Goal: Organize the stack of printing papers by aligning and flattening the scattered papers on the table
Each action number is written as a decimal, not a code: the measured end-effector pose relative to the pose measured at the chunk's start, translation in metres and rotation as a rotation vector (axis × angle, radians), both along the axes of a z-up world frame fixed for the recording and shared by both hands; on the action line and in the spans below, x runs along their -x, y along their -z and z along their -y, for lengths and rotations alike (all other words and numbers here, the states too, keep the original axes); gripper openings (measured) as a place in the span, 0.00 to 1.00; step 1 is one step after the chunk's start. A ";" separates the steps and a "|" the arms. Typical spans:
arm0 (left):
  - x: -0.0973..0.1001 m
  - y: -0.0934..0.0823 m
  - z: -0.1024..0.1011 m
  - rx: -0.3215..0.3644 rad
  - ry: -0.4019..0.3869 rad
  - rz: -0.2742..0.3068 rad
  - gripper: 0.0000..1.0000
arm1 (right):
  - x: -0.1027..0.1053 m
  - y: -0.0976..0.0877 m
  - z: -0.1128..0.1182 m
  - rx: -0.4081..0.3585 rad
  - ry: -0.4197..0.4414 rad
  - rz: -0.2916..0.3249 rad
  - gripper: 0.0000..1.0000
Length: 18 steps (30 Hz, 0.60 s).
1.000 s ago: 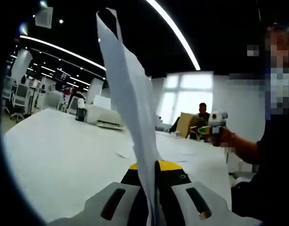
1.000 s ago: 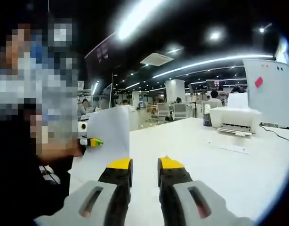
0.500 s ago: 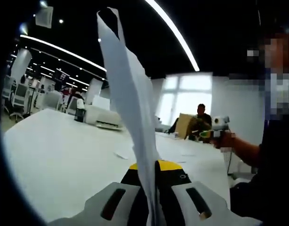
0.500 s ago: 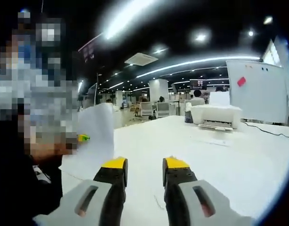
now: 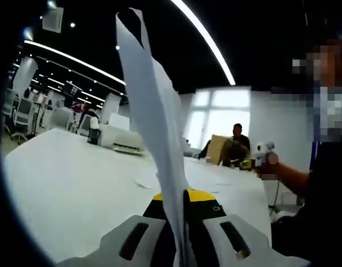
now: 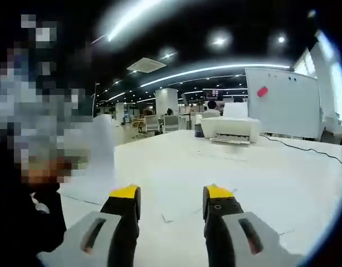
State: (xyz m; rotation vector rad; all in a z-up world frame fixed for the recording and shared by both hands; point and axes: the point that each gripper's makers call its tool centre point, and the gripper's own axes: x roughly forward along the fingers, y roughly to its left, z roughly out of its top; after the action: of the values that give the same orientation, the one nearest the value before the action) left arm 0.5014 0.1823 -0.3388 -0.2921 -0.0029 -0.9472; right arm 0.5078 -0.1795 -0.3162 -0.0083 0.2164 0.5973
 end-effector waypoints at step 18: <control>0.000 -0.001 -0.001 0.006 -0.003 0.003 0.06 | -0.064 0.005 0.009 0.106 0.034 -0.020 0.47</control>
State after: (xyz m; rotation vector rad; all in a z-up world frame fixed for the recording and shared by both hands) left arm 0.5010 0.1832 -0.3381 -0.2965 -0.0090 -0.9444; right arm 0.5719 -0.1889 -0.3209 -0.1011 0.2668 0.5513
